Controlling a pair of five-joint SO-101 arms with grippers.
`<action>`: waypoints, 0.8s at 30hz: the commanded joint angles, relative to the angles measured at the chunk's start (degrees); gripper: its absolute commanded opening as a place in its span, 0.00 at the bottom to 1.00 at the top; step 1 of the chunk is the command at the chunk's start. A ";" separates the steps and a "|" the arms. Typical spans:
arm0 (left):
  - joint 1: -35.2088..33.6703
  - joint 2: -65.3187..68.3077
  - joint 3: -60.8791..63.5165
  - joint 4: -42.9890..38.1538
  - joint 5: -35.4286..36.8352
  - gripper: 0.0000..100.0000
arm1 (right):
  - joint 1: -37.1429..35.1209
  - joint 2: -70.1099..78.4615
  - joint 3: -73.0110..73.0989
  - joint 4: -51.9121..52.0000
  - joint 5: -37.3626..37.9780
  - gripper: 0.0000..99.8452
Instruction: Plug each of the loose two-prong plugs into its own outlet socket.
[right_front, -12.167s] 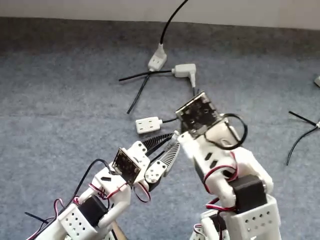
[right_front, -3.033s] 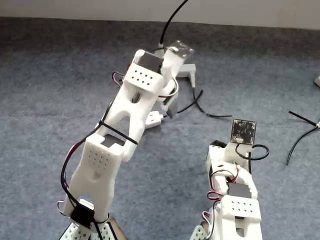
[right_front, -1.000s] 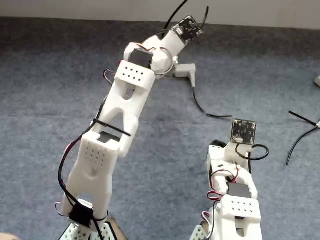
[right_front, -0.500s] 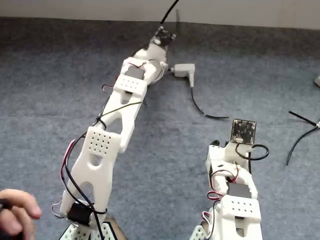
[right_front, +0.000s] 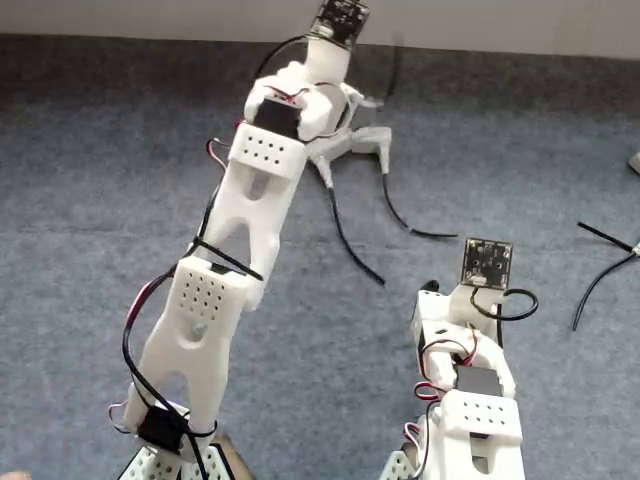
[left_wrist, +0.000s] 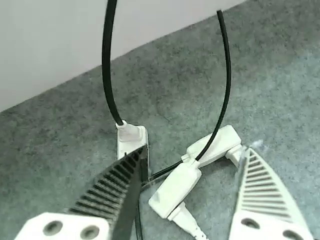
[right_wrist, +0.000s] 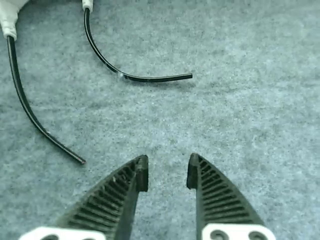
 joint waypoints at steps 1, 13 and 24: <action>-0.04 -5.85 -8.40 5.98 -0.79 0.29 | 0.66 -0.84 -0.31 -1.19 -0.53 0.14; -2.95 -9.63 -15.87 37.01 7.82 0.22 | 11.12 -1.01 -1.80 -1.36 -4.66 0.15; 3.56 -9.45 9.10 36.84 15.65 0.15 | 29.41 -0.57 -22.29 3.91 3.43 0.25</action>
